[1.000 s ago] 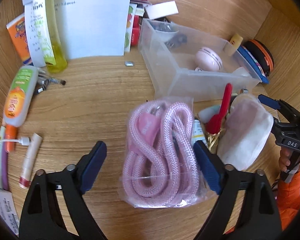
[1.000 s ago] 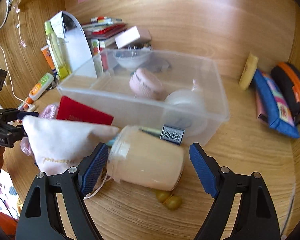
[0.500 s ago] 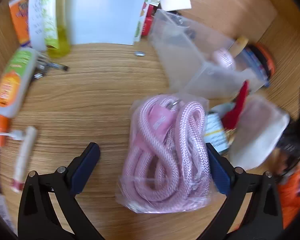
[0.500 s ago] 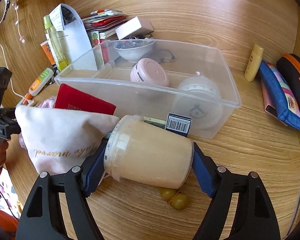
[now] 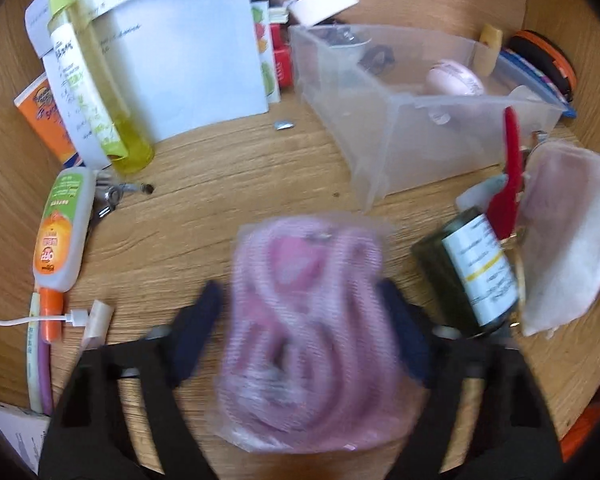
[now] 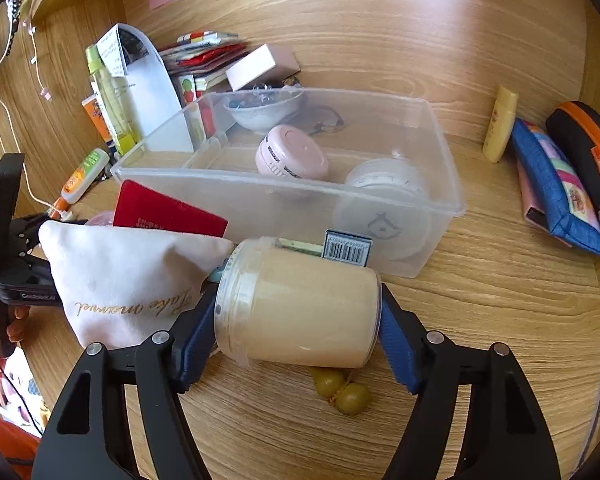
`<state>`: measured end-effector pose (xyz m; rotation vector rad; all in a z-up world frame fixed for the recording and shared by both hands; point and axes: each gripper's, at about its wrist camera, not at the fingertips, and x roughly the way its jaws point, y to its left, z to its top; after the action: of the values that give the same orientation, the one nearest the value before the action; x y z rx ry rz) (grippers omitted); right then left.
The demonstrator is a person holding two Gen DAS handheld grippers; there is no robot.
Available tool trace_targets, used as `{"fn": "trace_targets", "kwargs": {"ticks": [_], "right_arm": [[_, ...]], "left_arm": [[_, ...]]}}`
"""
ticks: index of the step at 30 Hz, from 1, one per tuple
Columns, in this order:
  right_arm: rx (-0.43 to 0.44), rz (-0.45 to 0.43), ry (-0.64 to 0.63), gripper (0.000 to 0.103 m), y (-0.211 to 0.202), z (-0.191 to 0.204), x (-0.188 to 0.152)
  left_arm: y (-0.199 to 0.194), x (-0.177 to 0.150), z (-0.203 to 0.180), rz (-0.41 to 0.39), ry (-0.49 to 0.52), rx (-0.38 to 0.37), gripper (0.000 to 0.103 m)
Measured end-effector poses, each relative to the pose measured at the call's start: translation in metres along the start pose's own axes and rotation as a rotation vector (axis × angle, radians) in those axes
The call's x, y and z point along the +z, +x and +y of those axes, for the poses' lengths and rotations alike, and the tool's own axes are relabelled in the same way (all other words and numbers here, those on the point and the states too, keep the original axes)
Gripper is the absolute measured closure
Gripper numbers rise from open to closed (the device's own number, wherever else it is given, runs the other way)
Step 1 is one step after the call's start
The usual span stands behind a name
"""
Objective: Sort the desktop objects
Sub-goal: 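Grasp the bagged pink rope with the left gripper while the right grasps the cream jar, then lift the pink rope and cream jar into the clear box and release both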
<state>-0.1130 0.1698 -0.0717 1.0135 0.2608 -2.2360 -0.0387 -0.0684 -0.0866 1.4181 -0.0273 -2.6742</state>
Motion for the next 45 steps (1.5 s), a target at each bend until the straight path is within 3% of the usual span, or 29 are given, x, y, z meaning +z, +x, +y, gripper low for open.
{"fn": "trace_targets", "kwargs": {"ticks": [2,11,16,17,20,21,23,24,25,27,35,37,45], "right_arm": [[-0.015,-0.022,0.005,0.037,-0.007,-0.001,0.001],[-0.013,-0.069,0.039,0.037,-0.025,-0.009,0.004],[-0.009,-0.096,0.045,0.037,-0.036,-0.010,0.008],[-0.009,-0.101,0.045,0.037,-0.037,-0.011,0.008],[-0.010,-0.107,0.043,0.037,-0.041,-0.011,0.009],[-0.008,-0.108,0.043,0.037,-0.042,-0.012,0.009],[-0.002,-0.101,0.045,0.037,-0.042,-0.013,0.008],[0.001,-0.099,0.048,0.037,-0.041,-0.014,0.008],[0.005,-0.097,0.051,0.037,-0.040,-0.014,0.008],[0.011,-0.094,0.057,0.037,-0.039,-0.016,0.008],[0.039,-0.086,0.089,0.037,-0.034,-0.020,0.010],[0.040,-0.085,0.091,0.037,-0.035,-0.021,0.010],[0.045,-0.114,0.111,0.037,-0.039,-0.027,0.019]], "left_arm": [[-0.002,-0.002,0.001,-0.017,-0.007,0.037,0.037],[-0.018,0.009,0.020,-0.066,-0.116,0.048,0.049],[-0.029,0.019,0.017,-0.102,-0.123,0.036,0.075],[-0.031,0.020,0.014,-0.104,-0.114,0.021,0.076],[-0.028,0.023,0.014,-0.082,-0.102,0.021,0.076],[-0.026,0.024,0.016,-0.066,-0.105,0.003,0.071],[-0.025,0.021,0.022,-0.042,-0.138,-0.026,0.048],[-0.024,0.018,0.024,-0.037,-0.146,-0.029,0.032],[-0.022,0.016,0.025,-0.037,-0.150,-0.016,0.029],[-0.013,0.014,0.028,-0.014,-0.141,0.031,0.029],[0.024,0.022,0.032,0.054,-0.146,-0.025,0.025],[0.027,0.025,0.029,0.037,-0.130,0.001,0.025],[0.025,0.024,0.026,-0.012,-0.124,0.046,0.042]]}}
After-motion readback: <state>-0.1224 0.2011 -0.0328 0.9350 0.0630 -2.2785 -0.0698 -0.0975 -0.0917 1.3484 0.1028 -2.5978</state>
